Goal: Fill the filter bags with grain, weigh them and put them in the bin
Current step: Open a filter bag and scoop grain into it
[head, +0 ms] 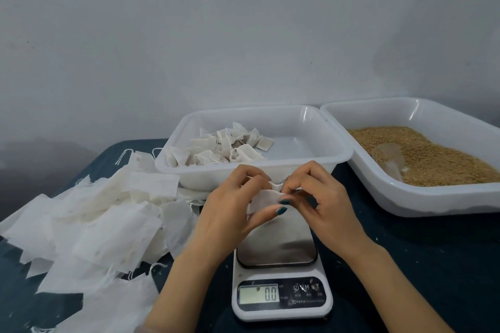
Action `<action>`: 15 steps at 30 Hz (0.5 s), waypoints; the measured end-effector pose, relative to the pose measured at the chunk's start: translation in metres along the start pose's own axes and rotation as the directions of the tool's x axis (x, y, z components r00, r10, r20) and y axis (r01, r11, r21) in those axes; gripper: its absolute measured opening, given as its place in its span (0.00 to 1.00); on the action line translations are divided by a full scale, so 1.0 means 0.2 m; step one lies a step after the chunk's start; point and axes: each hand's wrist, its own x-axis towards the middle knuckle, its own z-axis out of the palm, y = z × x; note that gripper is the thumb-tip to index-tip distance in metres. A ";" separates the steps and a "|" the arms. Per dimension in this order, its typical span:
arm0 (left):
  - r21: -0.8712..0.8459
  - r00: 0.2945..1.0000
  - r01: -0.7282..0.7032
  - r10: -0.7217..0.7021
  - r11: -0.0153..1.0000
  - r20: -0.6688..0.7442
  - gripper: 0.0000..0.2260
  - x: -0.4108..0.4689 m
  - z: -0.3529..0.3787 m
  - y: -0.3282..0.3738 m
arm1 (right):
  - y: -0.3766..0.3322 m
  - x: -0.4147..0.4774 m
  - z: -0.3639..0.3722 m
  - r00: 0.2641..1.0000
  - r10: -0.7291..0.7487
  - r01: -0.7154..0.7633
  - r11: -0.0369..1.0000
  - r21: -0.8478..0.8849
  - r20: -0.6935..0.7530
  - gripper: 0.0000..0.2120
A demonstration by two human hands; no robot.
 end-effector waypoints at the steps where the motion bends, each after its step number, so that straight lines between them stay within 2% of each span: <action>1: 0.065 0.999 -0.029 0.030 0.997 -0.016 0.19 0.00 0.00 0.00 | 0.00 0.00 0.00 1.000 -0.007 0.007 1.000 0.005 0.007 0.01; 3: 0.168 0.991 -0.106 0.117 0.980 -0.060 0.20 0.00 0.00 -0.01 | 0.00 0.00 0.01 1.000 -0.024 0.024 1.000 -0.008 0.020 0.02; 6: 0.175 0.975 -0.166 0.189 0.970 -0.120 0.19 0.00 0.00 -0.01 | 0.01 0.00 0.01 0.999 -0.027 0.029 0.997 -0.071 0.026 0.03; 10: 0.263 0.948 -0.191 0.247 0.946 -0.198 0.19 0.00 0.01 0.00 | 0.01 -0.01 0.00 0.997 -0.081 0.078 0.965 -0.248 -0.002 0.09; 15: 0.351 0.963 -0.167 0.229 0.922 -0.143 0.18 0.00 0.00 0.01 | -0.01 -0.01 -0.01 0.988 -0.152 0.125 0.850 -0.511 -0.012 0.14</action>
